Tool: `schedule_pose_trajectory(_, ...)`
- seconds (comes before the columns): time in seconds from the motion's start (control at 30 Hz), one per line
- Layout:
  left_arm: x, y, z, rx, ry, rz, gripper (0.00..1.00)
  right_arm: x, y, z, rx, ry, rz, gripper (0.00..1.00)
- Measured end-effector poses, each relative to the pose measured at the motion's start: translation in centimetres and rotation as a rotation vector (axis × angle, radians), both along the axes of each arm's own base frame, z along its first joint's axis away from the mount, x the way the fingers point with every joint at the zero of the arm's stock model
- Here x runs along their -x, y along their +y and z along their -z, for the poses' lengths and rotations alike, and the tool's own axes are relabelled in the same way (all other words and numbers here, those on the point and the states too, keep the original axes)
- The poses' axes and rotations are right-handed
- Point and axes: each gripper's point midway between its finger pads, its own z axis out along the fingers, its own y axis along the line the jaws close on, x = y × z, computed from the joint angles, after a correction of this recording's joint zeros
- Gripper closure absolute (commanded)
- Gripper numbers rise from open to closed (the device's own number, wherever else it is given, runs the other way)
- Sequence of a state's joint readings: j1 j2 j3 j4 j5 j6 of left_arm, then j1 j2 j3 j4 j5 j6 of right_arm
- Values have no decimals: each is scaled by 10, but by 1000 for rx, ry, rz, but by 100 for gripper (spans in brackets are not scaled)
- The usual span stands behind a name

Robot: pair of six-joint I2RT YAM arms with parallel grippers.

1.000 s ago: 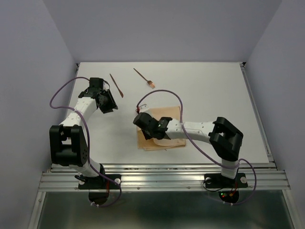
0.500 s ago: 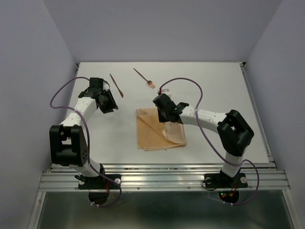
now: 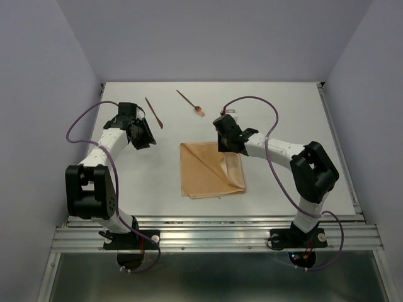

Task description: Fold the napkin into a case and place the utensils inside

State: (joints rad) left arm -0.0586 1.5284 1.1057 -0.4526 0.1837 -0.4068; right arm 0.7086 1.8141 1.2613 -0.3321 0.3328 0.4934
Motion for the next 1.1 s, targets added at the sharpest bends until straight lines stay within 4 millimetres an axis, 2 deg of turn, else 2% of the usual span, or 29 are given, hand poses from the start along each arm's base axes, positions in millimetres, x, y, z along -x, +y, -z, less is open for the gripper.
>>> schedule_pose_trajectory(0.43, 0, 0, 0, -2, 0, 2, 57, -6, -10, 11, 19, 16, 19, 98)
schedule_pose_trajectory(0.6, 0, 0, 0, -1, 0, 2, 57, -7, -12, 16, 32, 24, 23, 94)
schedule_pose_trajectory(0.67, 0, 0, 0, -2, -1, 2, 57, -7, -13, 17, 35, 26, 23, 84)
schedule_pose_trajectory(0.77, 0, 0, 0, -2, 0, 3, 57, -8, -13, 17, 40, 24, 21, 59)
schedule_pose_trajectory(0.8, 0, 0, 0, -2, 0, 3, 57, -8, -14, 17, 43, 22, 23, 54)
schedule_pose_trajectory(1.1, 3, -3, 5, 3, 8, 12, 59, -19, -32, 9, 51, -5, 77, 52)
